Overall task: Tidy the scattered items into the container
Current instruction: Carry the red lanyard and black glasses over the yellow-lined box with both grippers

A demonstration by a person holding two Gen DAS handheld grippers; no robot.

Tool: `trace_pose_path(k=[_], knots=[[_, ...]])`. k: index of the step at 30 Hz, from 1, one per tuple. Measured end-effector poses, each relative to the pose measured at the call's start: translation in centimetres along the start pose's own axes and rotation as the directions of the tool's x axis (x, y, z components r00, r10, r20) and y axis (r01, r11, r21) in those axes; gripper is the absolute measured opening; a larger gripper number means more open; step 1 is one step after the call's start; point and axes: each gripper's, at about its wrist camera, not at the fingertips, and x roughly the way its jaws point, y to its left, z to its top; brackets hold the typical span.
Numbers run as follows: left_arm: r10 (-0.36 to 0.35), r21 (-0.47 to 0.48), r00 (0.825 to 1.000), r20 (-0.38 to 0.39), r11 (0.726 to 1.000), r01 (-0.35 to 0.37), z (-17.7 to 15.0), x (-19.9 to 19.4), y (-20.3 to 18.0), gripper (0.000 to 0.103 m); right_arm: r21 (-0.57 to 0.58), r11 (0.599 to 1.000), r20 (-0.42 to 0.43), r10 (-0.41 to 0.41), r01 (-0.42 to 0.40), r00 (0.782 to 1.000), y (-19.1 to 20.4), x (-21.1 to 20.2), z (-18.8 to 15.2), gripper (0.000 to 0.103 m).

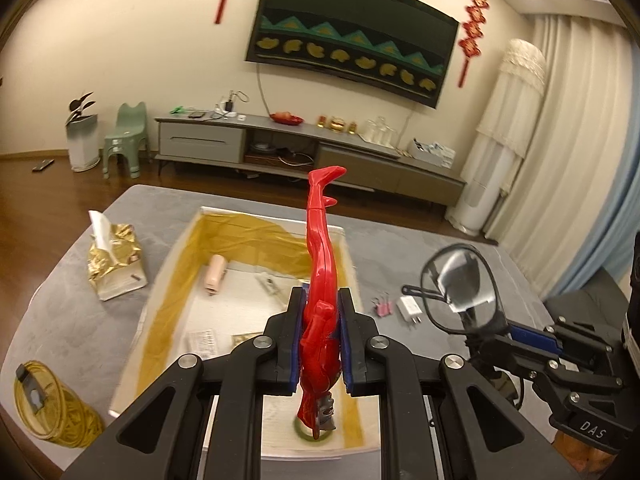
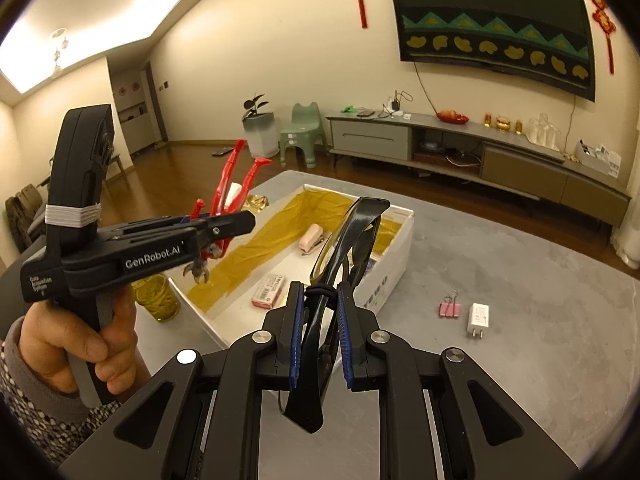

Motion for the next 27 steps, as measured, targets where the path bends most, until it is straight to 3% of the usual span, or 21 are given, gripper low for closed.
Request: trace_pose_path(k=[15,27], knots=[[0.028,-0.076,0.999,0.025,0.997,-0.026,-0.1,-0.8,4.7,0.016,-0.033,0.999,0.002,0.039,-0.038,0.999,2.9,2.9,0.7,0.017],[0.004,-0.121,1.000,0.019,0.993,-0.001,0.1,-0.1,6.2,0.016,-0.020,0.998,-0.002,0.055,-0.055,0.999,3.5,5.5,1.7,0.017]])
